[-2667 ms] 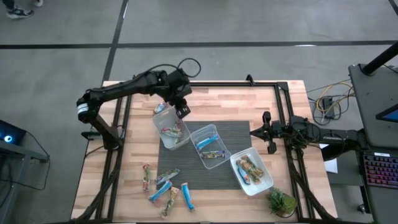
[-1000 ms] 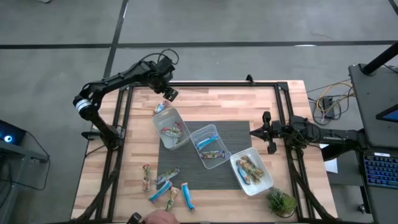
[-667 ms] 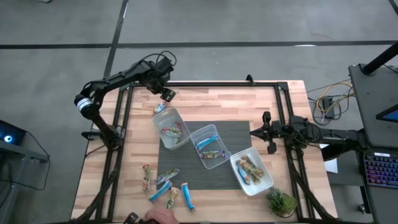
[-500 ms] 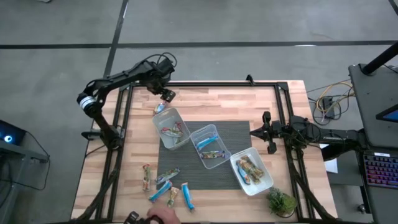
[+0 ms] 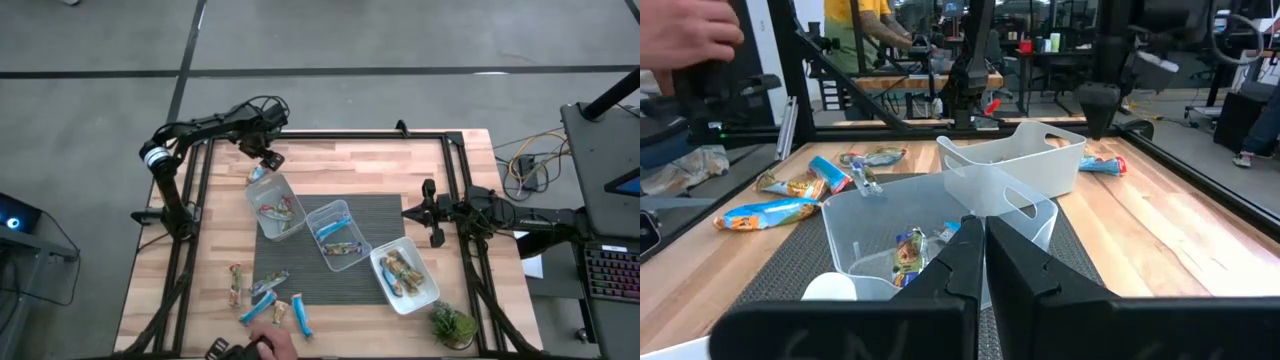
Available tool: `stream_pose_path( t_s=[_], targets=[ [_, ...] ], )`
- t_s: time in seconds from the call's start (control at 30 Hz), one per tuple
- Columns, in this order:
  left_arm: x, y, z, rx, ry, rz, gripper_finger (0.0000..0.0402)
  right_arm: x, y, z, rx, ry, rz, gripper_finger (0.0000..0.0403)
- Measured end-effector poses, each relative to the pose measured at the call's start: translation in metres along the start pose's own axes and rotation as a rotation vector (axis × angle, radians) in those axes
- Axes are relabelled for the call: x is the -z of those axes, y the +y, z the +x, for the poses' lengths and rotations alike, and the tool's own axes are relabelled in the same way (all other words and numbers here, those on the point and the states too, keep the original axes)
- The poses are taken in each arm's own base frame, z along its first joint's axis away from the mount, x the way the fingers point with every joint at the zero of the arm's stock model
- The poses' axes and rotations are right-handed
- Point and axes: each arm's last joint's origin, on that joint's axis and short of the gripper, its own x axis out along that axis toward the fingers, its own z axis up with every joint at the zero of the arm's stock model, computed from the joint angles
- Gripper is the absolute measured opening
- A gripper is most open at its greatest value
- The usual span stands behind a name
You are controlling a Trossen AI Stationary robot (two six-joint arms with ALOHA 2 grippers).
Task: Pick and place Granola Bars by type
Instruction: Put the red granola bar into the gray bin
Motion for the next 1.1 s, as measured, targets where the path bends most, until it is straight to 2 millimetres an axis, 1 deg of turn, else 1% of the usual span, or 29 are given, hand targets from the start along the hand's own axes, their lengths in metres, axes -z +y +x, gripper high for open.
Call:
stream_pose_path(
  t_s=[0.17, 0.33, 0.67, 1.1],
  targets=[
    [0.008, 0.000, 0.018, -0.020, 0.043, -0.014, 0.0213, 0.000, 0.000, 0.000, 0.000, 0.000, 0.000, 0.0008],
    [0.013, 0.000, 0.029, -0.023, 0.058, -0.018, 0.0213, 0.000, 0.000, 0.000, 0.000, 0.000, 0.000, 0.0008],
    [0.009, -0.003, 0.035, -0.009, -0.004, -0.031, 0.0213, 0.000, 0.000, 0.000, 0.000, 0.000, 0.000, 0.0008],
    [0.005, -0.004, 0.045, -0.019, 0.004, -0.016, 0.0213, 0.000, 0.000, 0.000, 0.000, 0.000, 0.000, 0.0008]
  ],
)
